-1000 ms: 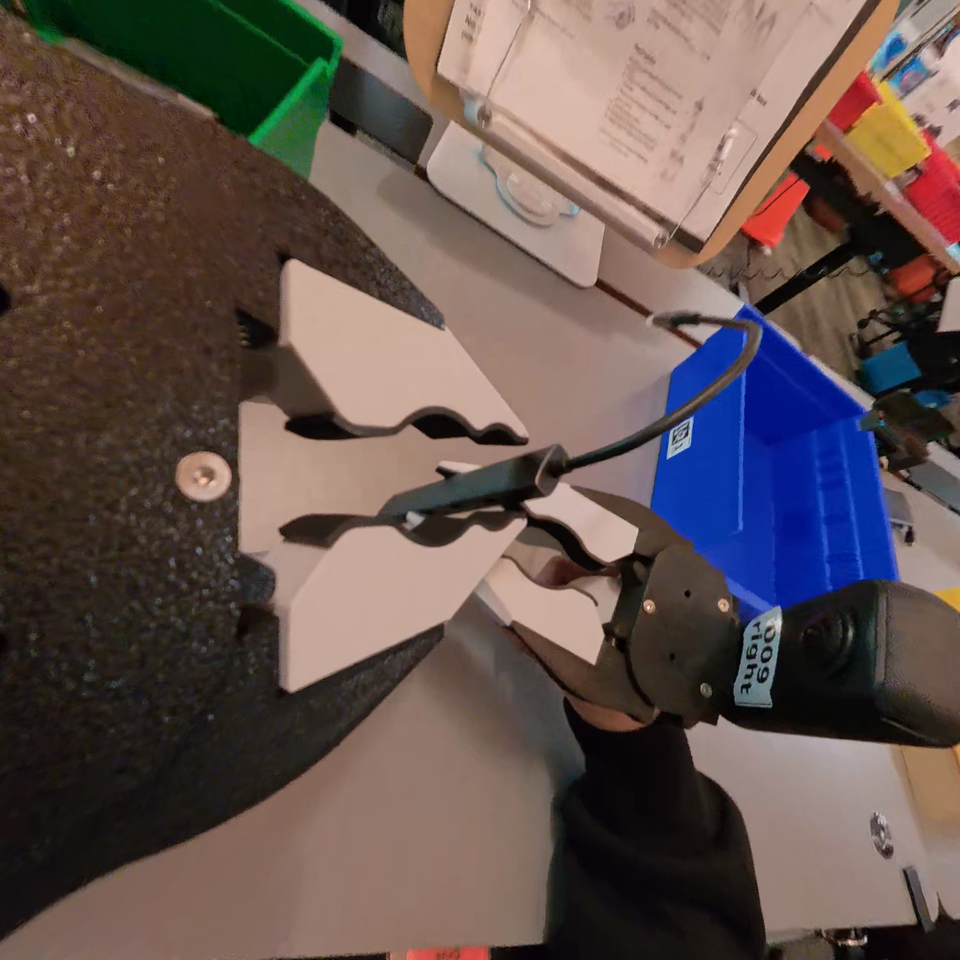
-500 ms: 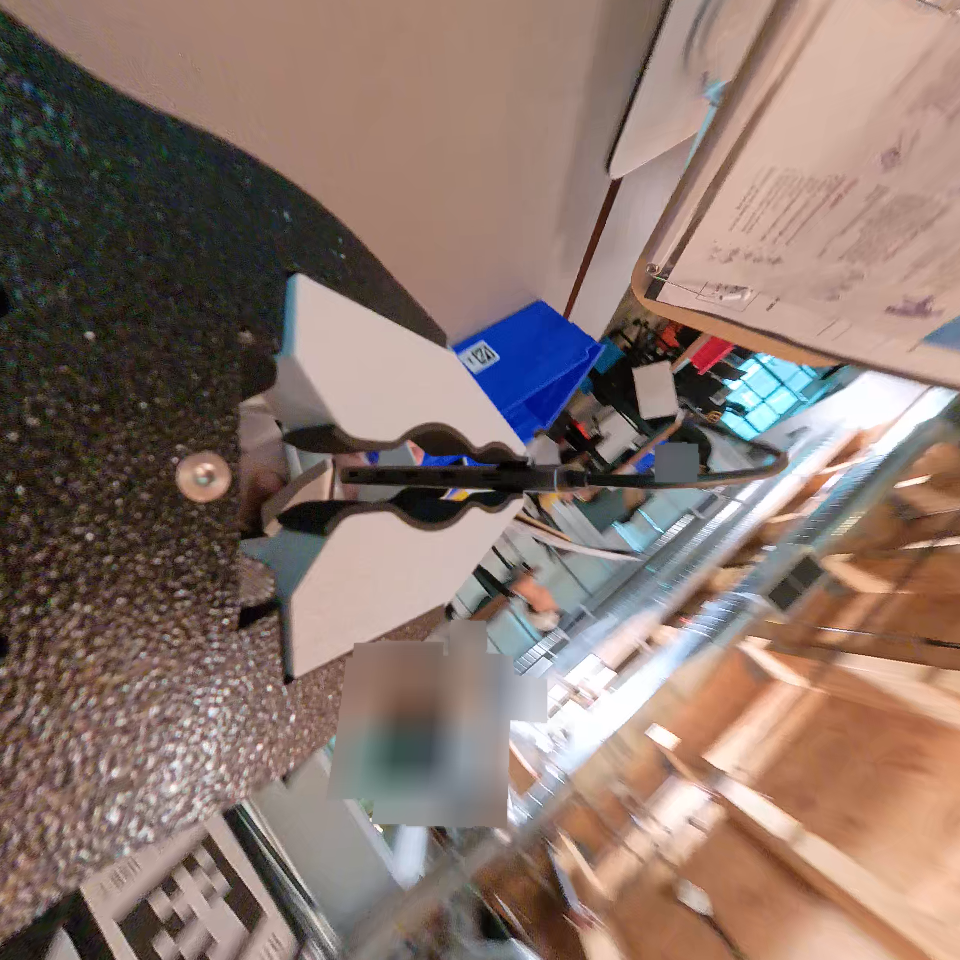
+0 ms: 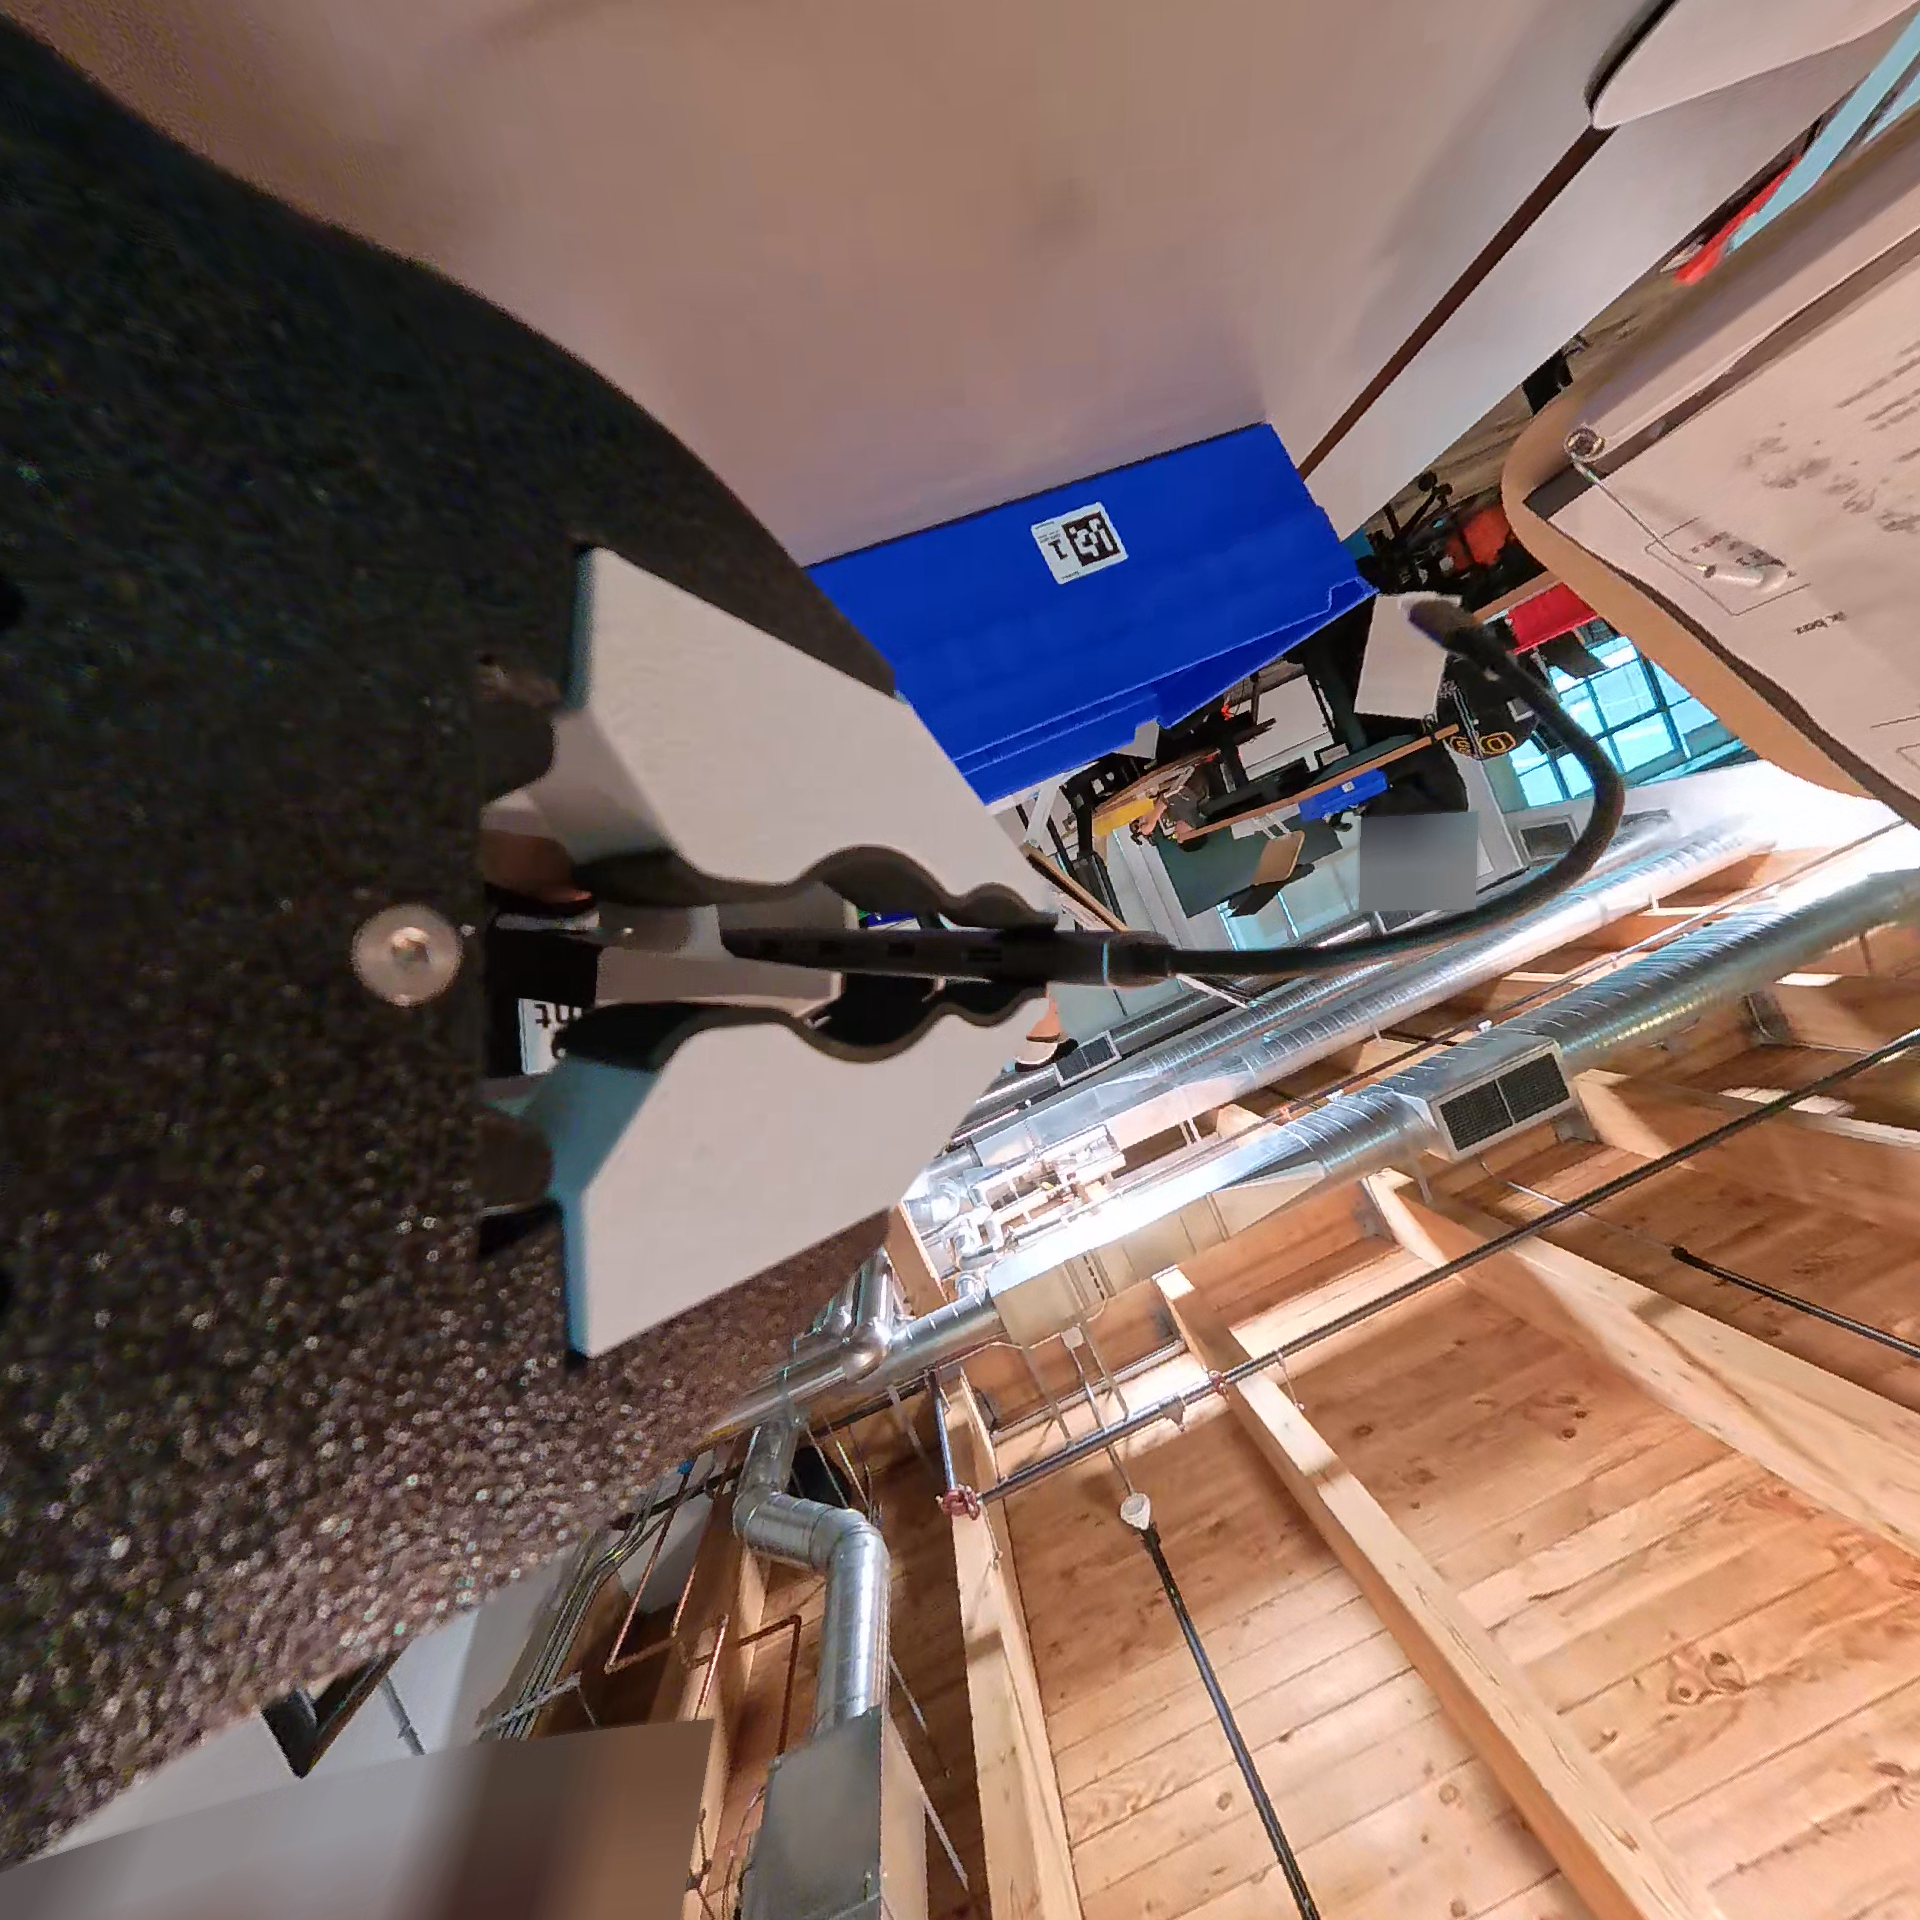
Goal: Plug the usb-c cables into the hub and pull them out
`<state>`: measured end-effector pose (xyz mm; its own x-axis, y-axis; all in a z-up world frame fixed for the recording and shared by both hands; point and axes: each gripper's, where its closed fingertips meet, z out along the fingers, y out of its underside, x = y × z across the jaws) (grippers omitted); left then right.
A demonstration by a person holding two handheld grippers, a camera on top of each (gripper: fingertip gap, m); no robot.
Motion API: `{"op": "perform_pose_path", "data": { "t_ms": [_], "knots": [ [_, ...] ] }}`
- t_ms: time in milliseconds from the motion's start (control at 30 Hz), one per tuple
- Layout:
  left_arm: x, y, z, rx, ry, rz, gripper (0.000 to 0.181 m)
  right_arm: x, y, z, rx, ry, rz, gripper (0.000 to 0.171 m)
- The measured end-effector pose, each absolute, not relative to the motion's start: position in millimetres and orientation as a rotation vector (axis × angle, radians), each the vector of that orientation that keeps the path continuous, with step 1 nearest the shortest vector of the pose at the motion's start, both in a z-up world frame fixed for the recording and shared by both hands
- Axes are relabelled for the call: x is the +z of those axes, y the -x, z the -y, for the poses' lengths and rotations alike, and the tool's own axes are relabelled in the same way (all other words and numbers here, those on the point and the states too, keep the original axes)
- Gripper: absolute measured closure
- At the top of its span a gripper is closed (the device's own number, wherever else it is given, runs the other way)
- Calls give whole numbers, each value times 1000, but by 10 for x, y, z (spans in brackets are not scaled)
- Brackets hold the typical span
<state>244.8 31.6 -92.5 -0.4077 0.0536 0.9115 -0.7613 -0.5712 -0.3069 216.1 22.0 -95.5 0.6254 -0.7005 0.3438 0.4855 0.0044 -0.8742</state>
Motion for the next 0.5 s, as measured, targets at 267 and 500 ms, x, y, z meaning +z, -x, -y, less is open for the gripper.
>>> {"op": "perform_pose_path", "data": {
  "t_ms": [267, 500],
  "knots": [
    [-883, -2472, -315, 2050, -1283, 1032, 175, -1012, -2220, -212, -952, 1300, -257, 148],
    [-875, -2504, -273, 2057, -1283, 1067, 175, -1020, -2278, -174, -899, 1336, -350, 149]
  ]
}}
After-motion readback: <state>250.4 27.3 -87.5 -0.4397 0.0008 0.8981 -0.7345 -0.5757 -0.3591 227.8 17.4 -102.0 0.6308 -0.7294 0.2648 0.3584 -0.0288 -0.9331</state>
